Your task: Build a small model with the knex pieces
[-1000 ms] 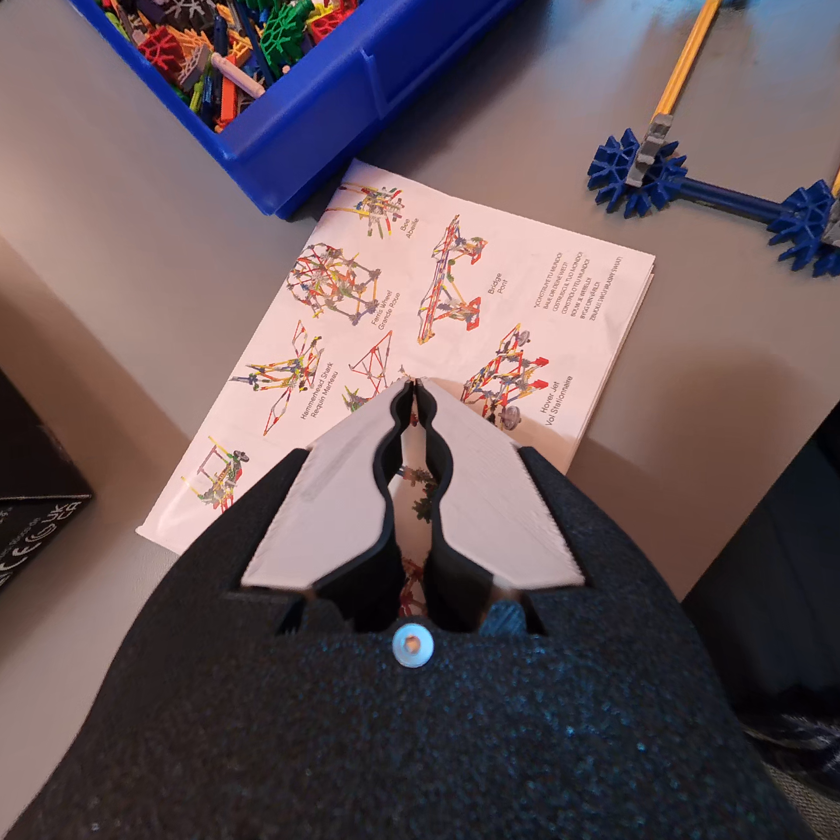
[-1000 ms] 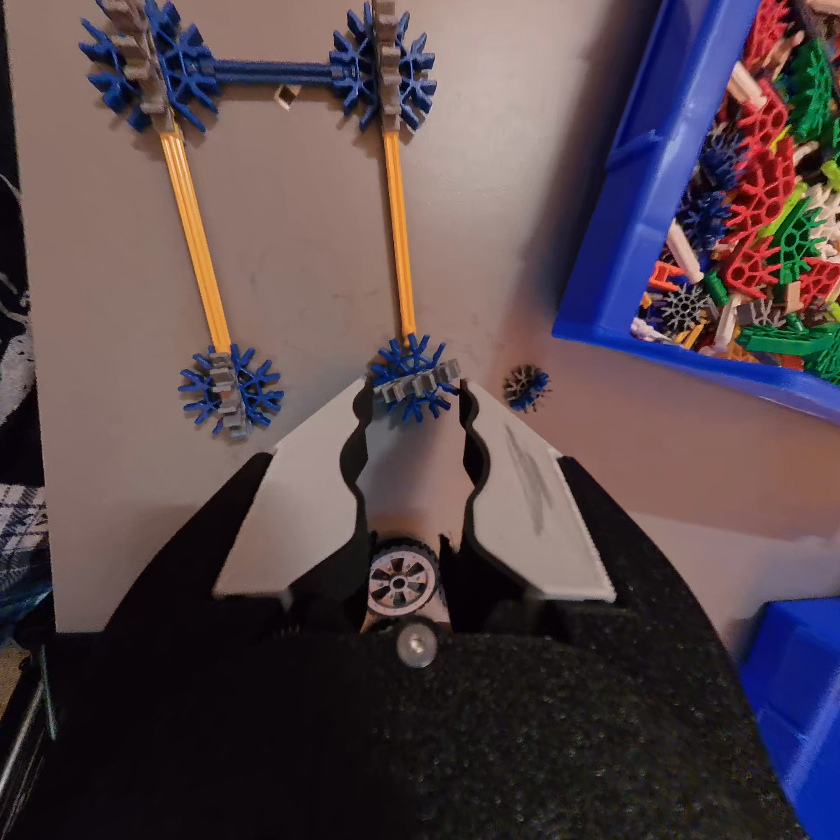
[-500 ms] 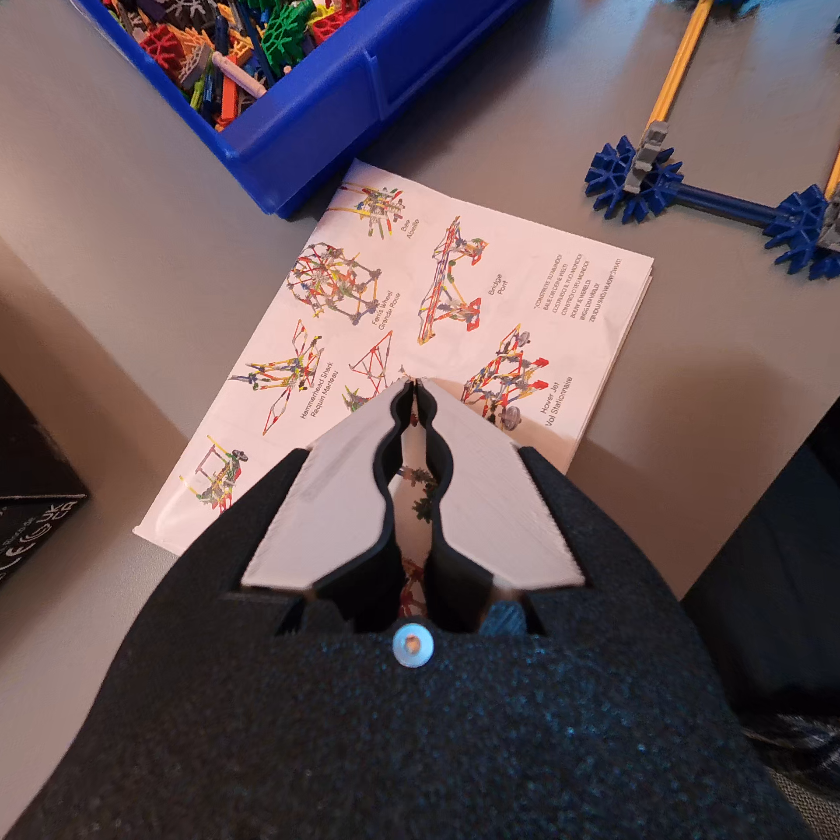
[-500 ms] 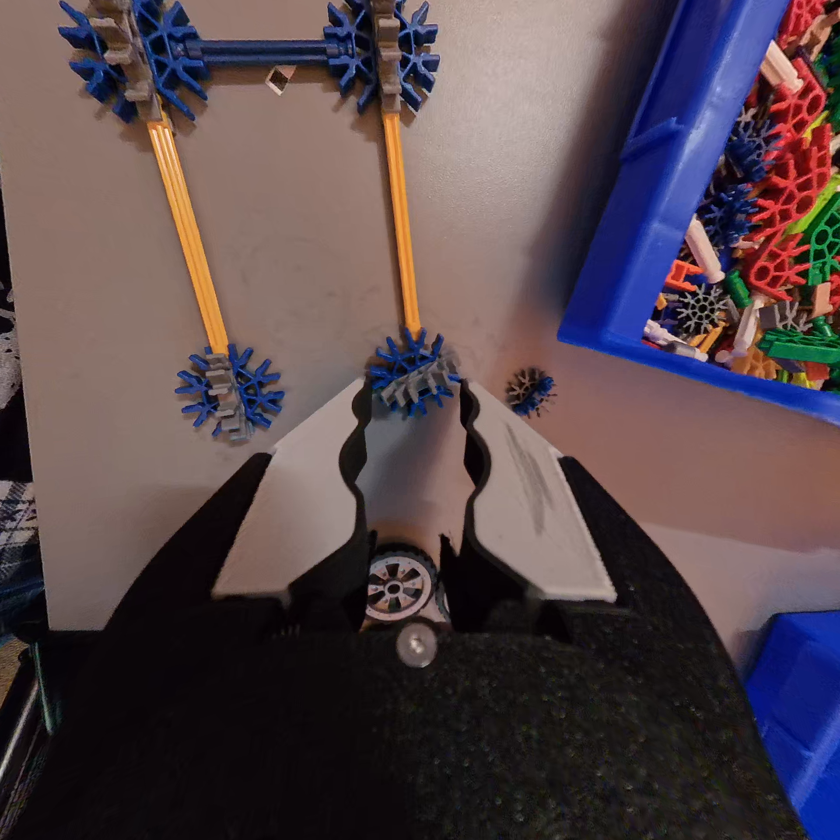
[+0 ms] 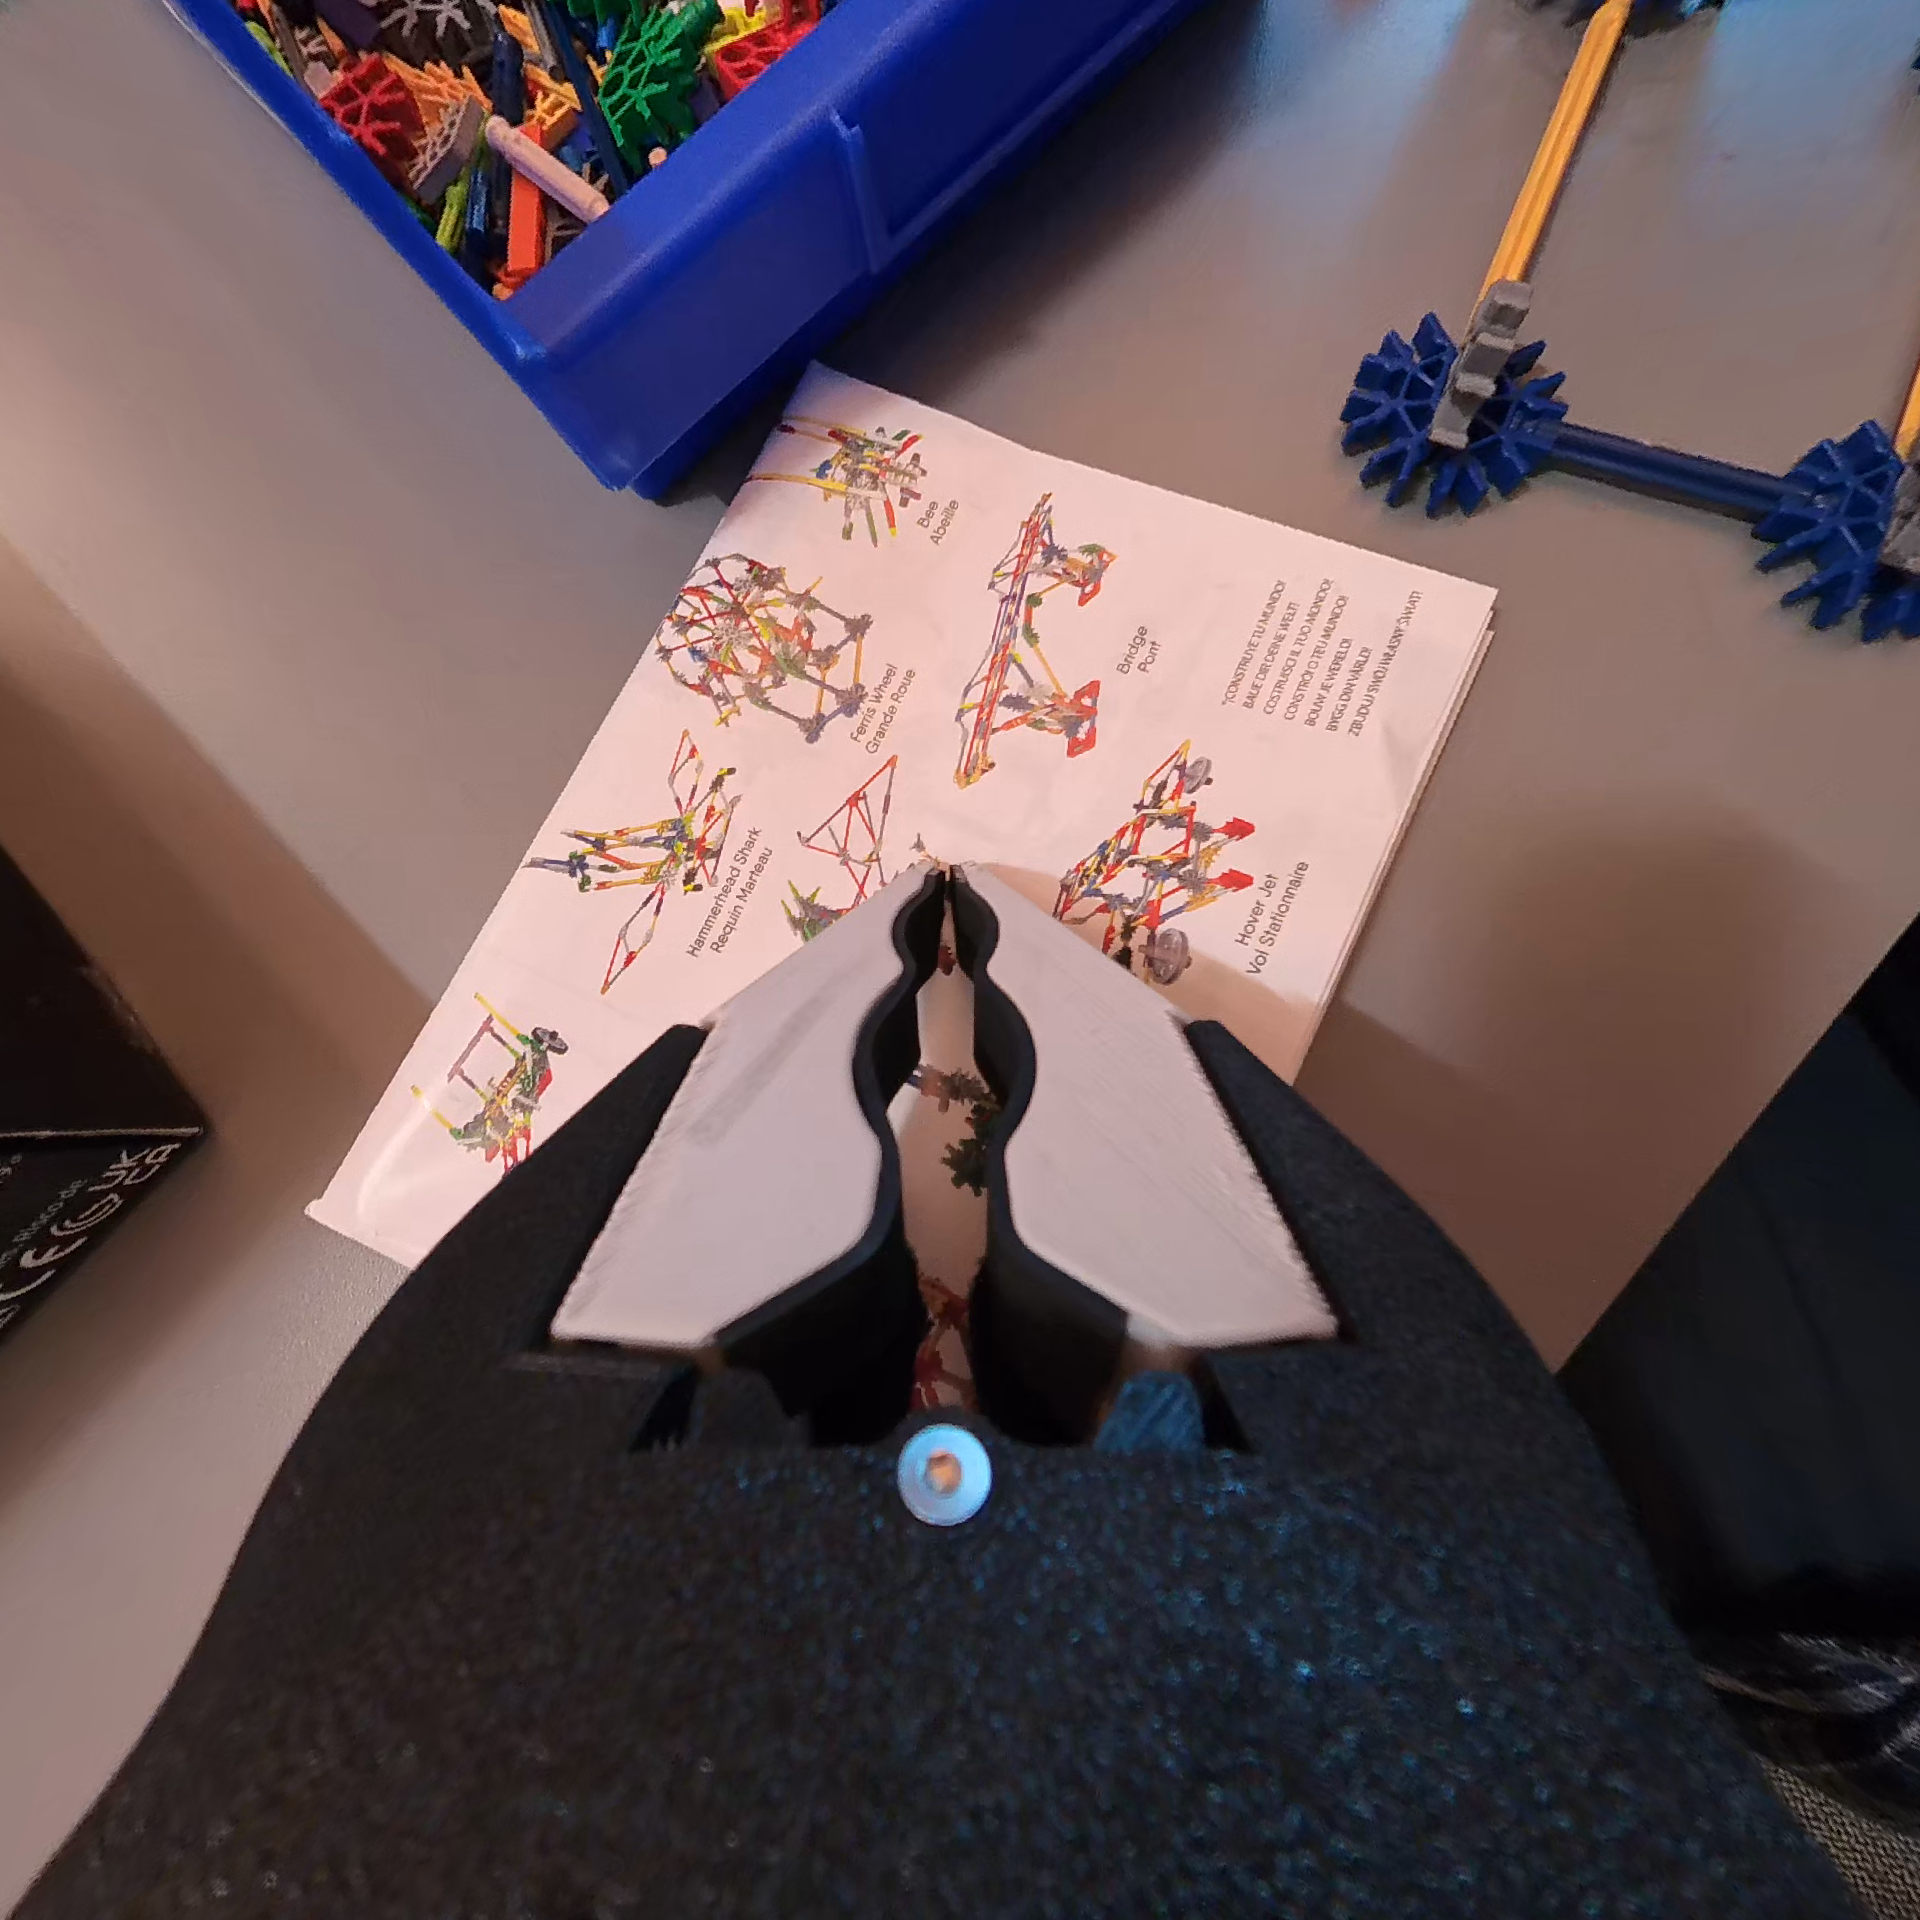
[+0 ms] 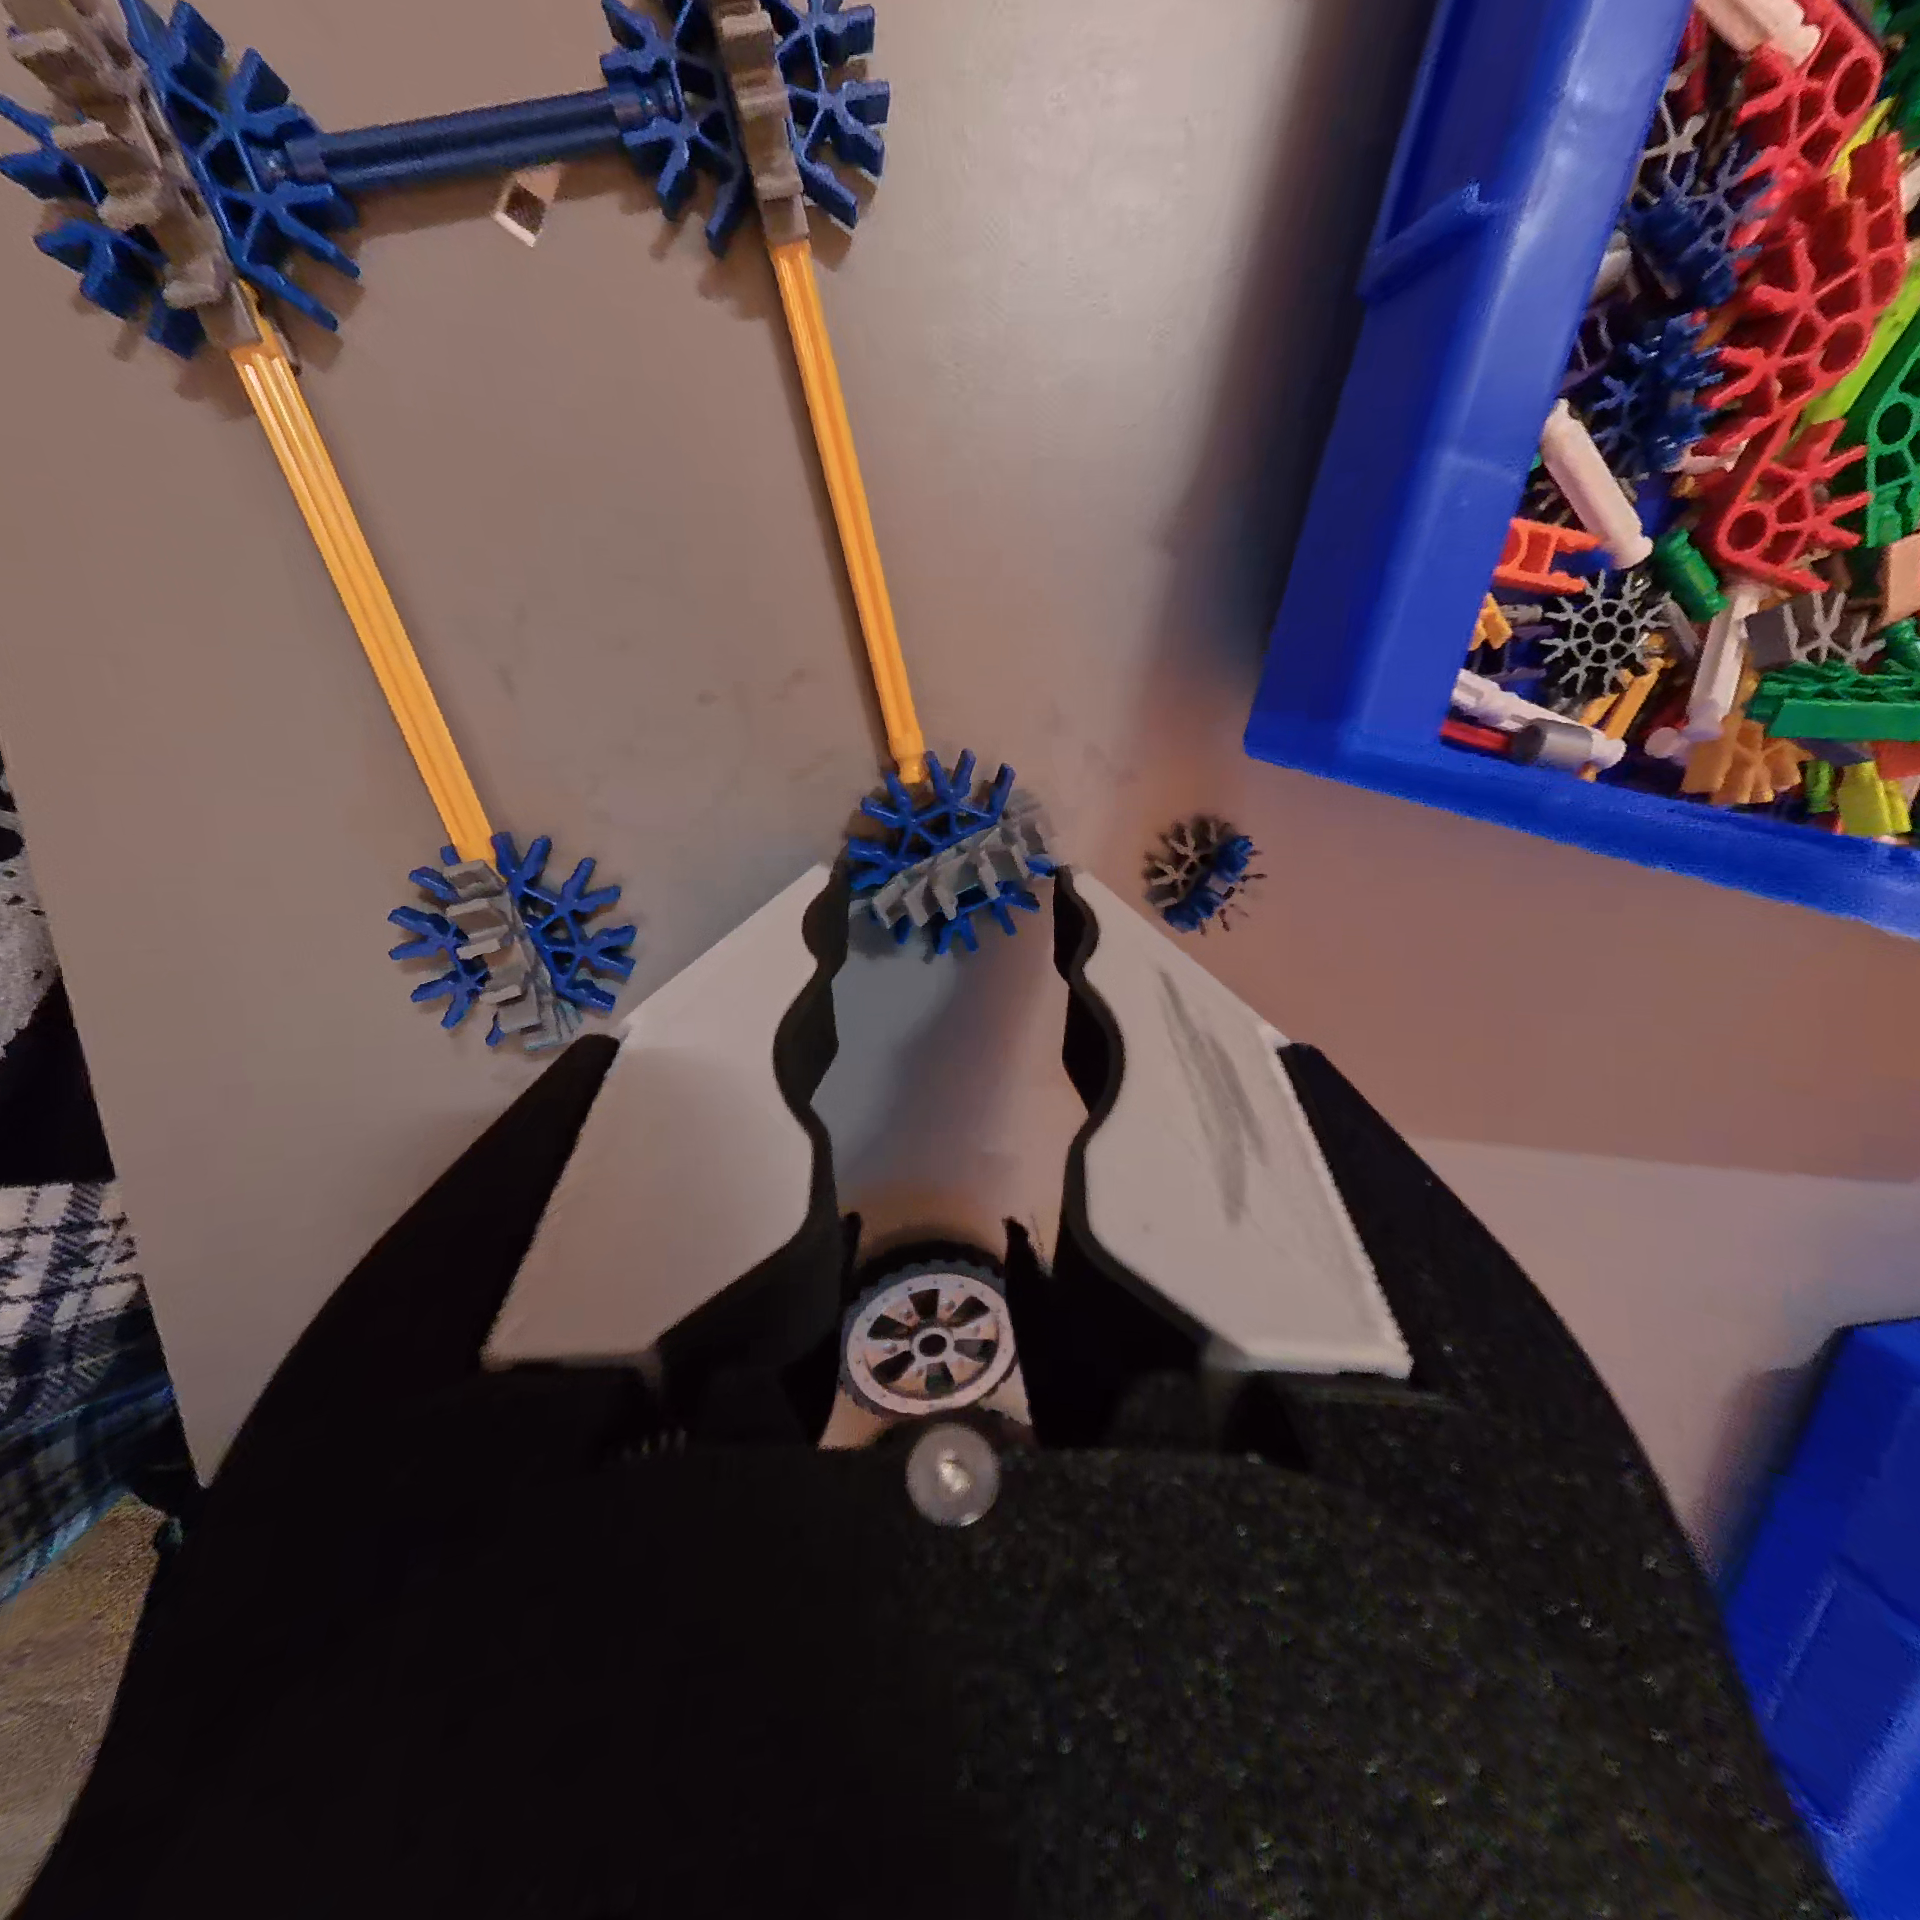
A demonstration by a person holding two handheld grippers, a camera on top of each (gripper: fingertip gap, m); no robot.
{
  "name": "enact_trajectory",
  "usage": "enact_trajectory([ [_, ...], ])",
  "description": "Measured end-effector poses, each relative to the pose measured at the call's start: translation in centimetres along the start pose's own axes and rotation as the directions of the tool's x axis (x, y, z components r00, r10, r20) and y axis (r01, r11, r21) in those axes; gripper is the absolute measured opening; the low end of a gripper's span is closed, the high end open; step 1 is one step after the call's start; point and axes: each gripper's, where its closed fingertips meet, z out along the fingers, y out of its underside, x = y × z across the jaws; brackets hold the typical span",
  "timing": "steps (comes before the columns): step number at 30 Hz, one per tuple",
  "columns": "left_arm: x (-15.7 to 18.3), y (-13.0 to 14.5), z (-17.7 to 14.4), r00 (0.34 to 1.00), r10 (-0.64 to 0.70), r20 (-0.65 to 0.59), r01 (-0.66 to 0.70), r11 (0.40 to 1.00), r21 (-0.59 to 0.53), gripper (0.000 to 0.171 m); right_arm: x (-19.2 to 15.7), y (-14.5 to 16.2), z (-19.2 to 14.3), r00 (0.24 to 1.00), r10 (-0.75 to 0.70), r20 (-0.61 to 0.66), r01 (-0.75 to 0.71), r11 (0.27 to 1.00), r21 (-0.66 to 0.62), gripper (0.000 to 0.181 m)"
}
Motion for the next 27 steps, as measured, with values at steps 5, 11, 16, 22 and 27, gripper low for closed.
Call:
enact_trajectory([
  [5, -0.02, 0.0, -0.01, 1.0, 0.0, 0.004, 0.0, 1.0, -0.002, 0.0, -0.01, -0.36, -0.25, 1.0, 0.022, -0.001, -0.022, 1.0, 0.019, 0.048],
  [11, -0.03, 0.0, 0.0, 1.0, 0.001, 0.007, -0.001, 1.0, -0.007, 0.0, -0.64, -0.4, -0.04, 1.0, -0.008, 0.024, 0.007, 0.999, 0.041, 0.043],
  [16, -0.06, 0.0, 0.0, 1.0, -0.001, 0.009, 0.001, 1.0, -0.009, 0.0, -0.64, -0.41, -0.06, 1.0, -0.004, 0.012, 0.003, 0.999, 0.044, 0.036],
  [22, -0.06, -0.01, 0.0, 1.0, -0.002, 0.006, 0.003, 1.0, -0.011, 0.0, -0.78, -0.44, -0.35, 1.0, 0.022, 0.004, -0.022, 0.999, 0.048, 0.035],
  [27, -0.07, -0.02, 0.01, 1.0, -0.002, 0.01, 0.002, 1.0, -0.013, 0.0, -0.81, -0.75, -0.4, 0.998, 0.062, -0.007, -0.061, 0.996, 0.058, 0.03],
])
